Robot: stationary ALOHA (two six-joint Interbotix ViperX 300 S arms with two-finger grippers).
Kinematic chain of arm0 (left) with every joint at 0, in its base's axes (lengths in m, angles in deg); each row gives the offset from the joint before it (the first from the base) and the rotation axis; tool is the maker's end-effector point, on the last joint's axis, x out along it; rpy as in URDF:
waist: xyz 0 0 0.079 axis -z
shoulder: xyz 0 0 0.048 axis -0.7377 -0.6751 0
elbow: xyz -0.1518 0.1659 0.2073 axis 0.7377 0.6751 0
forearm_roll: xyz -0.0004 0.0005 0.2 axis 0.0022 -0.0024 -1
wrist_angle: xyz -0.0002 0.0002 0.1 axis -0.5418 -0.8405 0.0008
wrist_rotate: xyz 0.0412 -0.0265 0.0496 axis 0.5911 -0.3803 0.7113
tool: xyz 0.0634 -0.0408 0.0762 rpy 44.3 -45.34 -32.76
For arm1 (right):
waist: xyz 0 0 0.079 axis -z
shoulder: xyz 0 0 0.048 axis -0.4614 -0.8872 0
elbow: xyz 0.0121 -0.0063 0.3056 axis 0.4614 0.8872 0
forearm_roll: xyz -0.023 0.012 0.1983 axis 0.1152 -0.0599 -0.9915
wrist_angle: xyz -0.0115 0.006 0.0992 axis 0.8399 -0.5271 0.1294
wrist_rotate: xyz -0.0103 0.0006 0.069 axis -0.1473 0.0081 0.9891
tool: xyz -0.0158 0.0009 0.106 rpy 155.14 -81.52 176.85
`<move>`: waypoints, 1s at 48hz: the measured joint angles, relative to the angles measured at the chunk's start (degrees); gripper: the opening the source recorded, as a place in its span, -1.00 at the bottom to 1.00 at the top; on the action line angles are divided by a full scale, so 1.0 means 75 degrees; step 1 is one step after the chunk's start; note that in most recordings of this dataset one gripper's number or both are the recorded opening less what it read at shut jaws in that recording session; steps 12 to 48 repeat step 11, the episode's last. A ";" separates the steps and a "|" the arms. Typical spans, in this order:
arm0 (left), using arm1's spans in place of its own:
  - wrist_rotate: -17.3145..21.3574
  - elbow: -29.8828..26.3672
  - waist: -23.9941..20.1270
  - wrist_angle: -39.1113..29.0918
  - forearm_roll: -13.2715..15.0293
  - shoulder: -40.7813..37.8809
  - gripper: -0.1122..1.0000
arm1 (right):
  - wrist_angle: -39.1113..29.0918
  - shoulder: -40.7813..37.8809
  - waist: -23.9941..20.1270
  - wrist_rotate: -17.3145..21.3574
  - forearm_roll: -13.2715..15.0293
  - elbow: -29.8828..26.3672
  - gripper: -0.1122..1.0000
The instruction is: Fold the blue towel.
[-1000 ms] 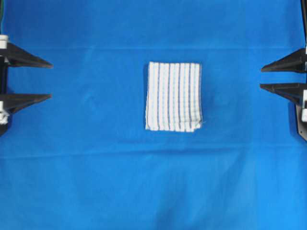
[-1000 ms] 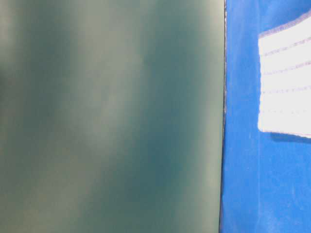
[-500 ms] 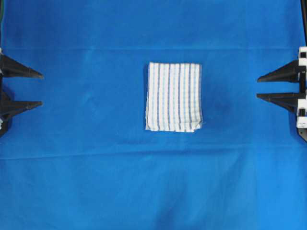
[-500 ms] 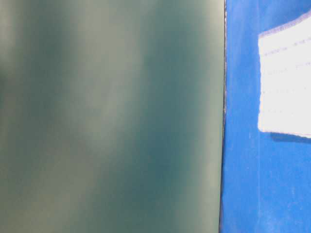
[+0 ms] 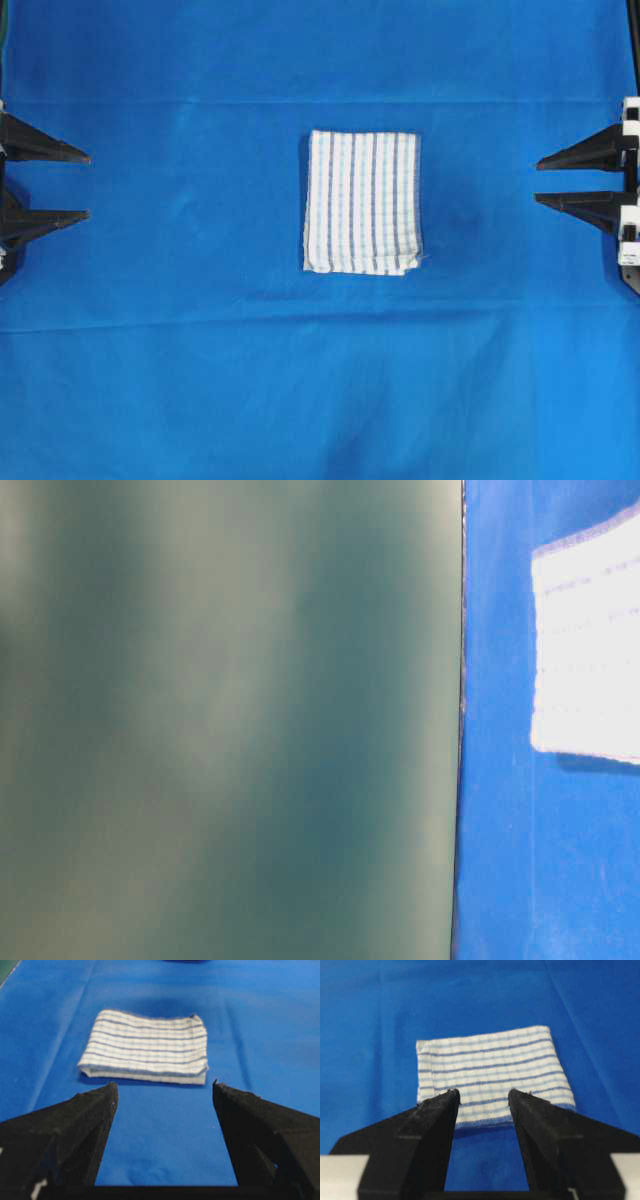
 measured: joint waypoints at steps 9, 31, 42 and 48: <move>0.0000 0.0000 -0.0012 0.0000 0.0000 0.0012 0.47 | 0.0000 0.0000 0.0000 0.0000 0.0000 0.0000 0.13; 0.0000 0.0000 -0.0012 0.0000 0.0000 0.0012 0.47 | 0.0000 0.0000 0.0000 0.0000 0.0000 0.0000 0.13; 0.0000 0.0000 -0.0012 0.0000 0.0000 0.0012 0.47 | 0.0000 0.0000 0.0000 0.0000 0.0000 0.0000 0.13; 0.0000 0.0000 -0.0012 0.0000 0.0000 0.0012 0.47 | 0.0000 0.0000 0.0000 0.0000 0.0000 0.0000 0.13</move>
